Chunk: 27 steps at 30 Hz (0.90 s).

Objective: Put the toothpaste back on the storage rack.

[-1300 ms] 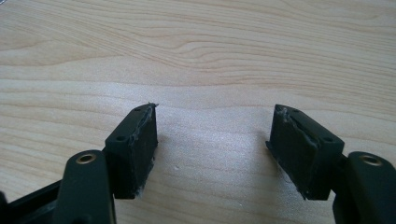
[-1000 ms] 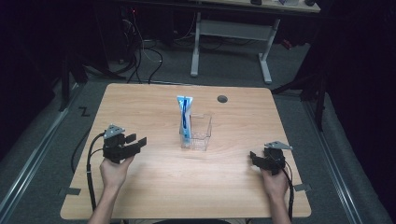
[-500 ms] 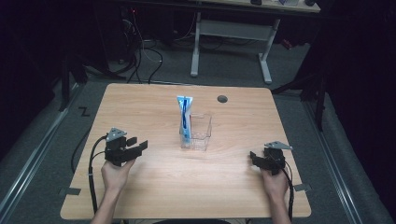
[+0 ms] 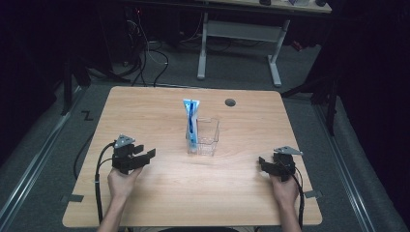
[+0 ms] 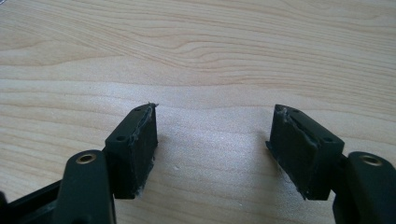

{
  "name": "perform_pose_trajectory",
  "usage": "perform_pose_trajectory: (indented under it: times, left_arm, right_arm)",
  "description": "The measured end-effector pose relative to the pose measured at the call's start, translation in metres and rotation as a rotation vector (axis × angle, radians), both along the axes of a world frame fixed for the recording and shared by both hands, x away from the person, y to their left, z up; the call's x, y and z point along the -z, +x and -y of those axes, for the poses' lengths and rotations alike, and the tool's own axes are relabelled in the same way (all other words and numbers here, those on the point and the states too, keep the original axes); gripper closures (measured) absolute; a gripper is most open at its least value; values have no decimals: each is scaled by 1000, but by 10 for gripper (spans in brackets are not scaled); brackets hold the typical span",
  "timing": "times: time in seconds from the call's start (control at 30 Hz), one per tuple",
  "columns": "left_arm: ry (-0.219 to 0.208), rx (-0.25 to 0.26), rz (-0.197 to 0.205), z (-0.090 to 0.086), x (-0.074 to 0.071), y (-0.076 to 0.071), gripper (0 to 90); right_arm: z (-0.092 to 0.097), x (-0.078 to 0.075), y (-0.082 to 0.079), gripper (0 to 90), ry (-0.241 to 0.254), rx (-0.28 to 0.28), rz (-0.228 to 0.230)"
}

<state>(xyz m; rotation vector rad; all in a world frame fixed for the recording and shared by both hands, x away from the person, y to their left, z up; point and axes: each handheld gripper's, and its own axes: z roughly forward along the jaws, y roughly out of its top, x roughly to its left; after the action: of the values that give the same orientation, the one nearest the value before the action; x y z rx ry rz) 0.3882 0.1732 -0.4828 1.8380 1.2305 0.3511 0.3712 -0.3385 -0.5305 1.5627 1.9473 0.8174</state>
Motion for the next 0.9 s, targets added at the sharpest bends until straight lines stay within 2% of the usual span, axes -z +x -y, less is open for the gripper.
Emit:
perform_pose_trajectory:
  times: [0.1, 0.27, 0.6, 0.77, 0.9]
  left_arm:
    - [31, 0, -10, 3, 3, 1, 425]
    - [9, -4, -17, 5, 8, 1, 421]
    - [27, -16, -29, 6, 17, 2, 419]
    - [58, -20, -27, 9, 21, 3, 416]
    - [103, -20, -26, 12, 25, 5, 415]
  right_arm:
    - [0, 0, 0, 324, 0, 0, 0]
    - [0, 0, 0, 324, 1, 0, 1]
    - [0, 0, 0, 324, 0, 0, 1]
    - [0, 0, 0, 324, 0, 0, 0]
    - [0, 0, 0, 324, 0, 0, 0]
